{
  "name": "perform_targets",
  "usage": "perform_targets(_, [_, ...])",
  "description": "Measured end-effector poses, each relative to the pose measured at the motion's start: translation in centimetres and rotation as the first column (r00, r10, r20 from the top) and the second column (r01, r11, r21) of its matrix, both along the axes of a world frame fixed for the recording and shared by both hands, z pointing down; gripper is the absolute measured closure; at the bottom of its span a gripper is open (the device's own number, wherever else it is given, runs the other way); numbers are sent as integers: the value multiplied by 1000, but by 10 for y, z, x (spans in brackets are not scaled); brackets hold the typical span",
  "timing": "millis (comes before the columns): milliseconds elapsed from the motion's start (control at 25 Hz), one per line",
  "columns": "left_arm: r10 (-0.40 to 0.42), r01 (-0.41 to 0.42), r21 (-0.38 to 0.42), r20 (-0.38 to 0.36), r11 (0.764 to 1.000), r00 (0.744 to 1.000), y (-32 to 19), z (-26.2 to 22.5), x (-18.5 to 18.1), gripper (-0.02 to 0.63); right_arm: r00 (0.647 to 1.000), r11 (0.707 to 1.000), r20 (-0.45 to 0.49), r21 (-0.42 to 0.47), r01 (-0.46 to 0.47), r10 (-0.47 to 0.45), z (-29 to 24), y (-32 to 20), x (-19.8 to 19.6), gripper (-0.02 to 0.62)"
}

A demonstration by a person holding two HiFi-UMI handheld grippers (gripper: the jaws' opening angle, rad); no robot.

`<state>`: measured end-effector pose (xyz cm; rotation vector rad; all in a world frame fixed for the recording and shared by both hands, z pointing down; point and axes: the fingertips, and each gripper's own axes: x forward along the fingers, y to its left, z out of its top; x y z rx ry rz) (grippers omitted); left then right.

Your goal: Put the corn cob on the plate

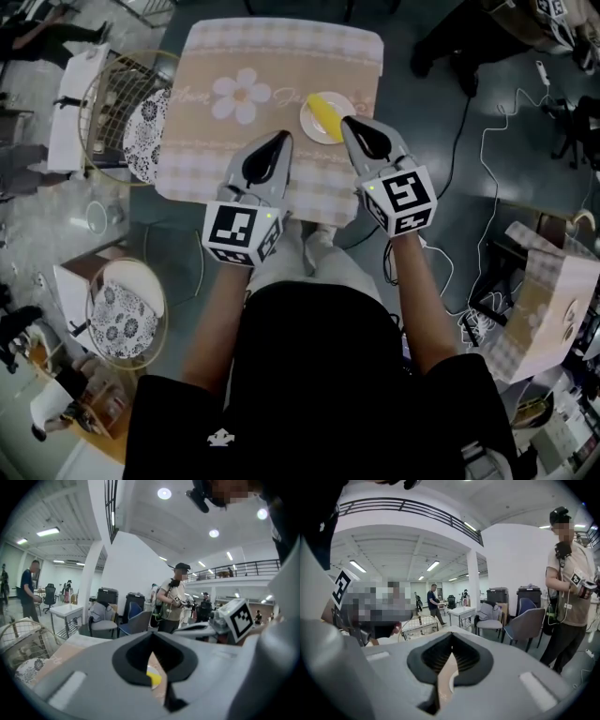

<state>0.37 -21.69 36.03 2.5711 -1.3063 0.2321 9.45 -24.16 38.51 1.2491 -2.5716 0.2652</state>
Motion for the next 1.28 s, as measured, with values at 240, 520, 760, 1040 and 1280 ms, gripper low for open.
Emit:
perform_targets(240, [11, -12, 73, 10, 997, 1000, 15, -26, 19, 597, 999, 996, 29, 90, 17, -20, -47, 29, 9, 594])
perform_targets(520, [-16, 16, 129, -2, 991, 1000, 28, -60, 30, 597, 998, 978, 9, 200, 52, -55, -96, 53, 16, 594])
perform_targets(760, [-35, 38, 193, -17, 980, 999, 37, -95, 28, 597, 995, 963, 58, 261, 63, -81, -129, 67, 15, 594])
perform_targets(1040, [-23, 32, 253, -39, 967, 999, 42, -128, 30, 597, 991, 949, 81, 306, 73, -102, -154, 72, 10, 594])
perform_targets(1280, [3, 12, 281, -53, 960, 999, 46, -144, 27, 597, 990, 938, 93, 341, 65, -102, -169, 80, 0, 594])
